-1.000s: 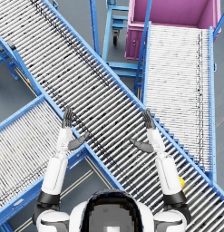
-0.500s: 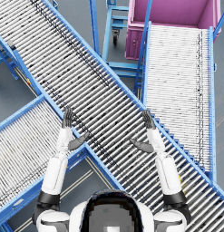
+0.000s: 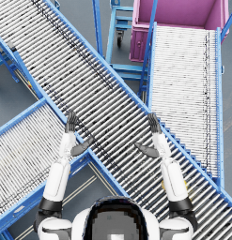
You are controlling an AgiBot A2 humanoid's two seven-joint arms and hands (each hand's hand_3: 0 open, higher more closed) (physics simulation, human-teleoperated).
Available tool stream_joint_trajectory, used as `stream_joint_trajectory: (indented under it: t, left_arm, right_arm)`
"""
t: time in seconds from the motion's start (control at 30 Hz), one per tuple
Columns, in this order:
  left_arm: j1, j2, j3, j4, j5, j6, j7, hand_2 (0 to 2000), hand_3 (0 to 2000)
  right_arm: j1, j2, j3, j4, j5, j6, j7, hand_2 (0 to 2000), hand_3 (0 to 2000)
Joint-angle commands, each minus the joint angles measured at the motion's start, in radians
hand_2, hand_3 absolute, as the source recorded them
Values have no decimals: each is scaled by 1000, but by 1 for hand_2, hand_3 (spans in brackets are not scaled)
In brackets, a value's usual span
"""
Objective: Pick up the oil and place it on the left assembly line, put the cola on the right, and keep Sprite still
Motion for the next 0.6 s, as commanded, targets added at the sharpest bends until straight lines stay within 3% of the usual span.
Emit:
stream_joint_trajectory:
  t: [0.03,0.4,0.6]
  left_arm:
    - [22,14,-32,-10,0,-15,-15,0,0]
    - [75,55,-184,-64,0,-51,-51,0,0]
    - [118,66,-249,-90,266,-52,-52,0,0]
  right_arm:
    - [24,-16,-22,13,0,-15,15,0,0]
    - [61,-58,-152,95,0,-50,51,0,0]
    - [92,-74,-205,123,266,-51,52,0,0]
